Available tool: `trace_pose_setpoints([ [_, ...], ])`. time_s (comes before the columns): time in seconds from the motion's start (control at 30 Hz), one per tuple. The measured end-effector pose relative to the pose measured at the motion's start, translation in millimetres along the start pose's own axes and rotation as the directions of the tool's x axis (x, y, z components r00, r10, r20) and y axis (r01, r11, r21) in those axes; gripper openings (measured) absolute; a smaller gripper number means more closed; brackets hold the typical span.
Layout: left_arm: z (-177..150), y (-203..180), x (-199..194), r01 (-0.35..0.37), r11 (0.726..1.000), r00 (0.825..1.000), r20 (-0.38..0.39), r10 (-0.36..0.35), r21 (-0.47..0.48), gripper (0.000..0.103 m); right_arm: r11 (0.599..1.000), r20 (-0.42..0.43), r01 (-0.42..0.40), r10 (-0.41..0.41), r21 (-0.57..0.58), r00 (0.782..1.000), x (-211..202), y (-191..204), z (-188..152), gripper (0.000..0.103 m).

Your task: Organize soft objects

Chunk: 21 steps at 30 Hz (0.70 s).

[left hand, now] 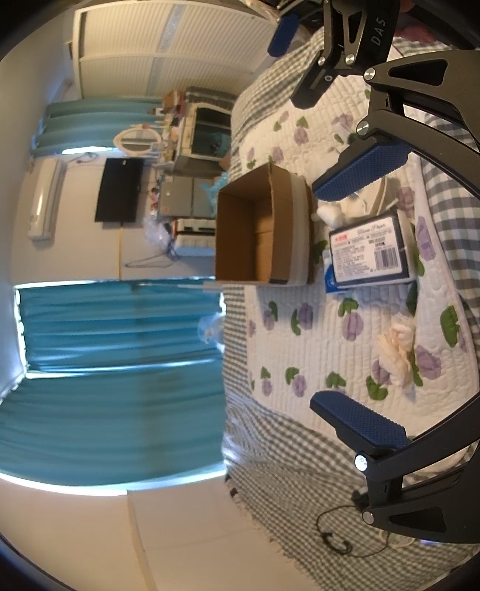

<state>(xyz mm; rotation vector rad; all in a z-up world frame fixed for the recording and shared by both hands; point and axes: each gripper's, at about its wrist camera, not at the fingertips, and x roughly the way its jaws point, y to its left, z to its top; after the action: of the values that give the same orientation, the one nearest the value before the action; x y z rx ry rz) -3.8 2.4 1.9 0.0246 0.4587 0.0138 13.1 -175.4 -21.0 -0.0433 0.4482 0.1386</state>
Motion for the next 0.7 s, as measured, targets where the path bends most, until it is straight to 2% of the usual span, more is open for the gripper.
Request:
trace_pose_setpoints([
  [0.57, 15, 4, -11, 0.002, 1.0, 0.999, 0.039, -0.002, 0.01, 0.103, 1.0, 0.014, 0.006, -0.006, -0.007, 1.0, -8, -3, 1, 0.103],
  [0.7, 20, 12, -13, 0.026, 1.0, 0.999, 0.046, -0.026, -0.004, 0.103, 1.0, 0.005, 0.016, -0.016, -0.012, 1.0, -8, 1, 4, 0.103],
])
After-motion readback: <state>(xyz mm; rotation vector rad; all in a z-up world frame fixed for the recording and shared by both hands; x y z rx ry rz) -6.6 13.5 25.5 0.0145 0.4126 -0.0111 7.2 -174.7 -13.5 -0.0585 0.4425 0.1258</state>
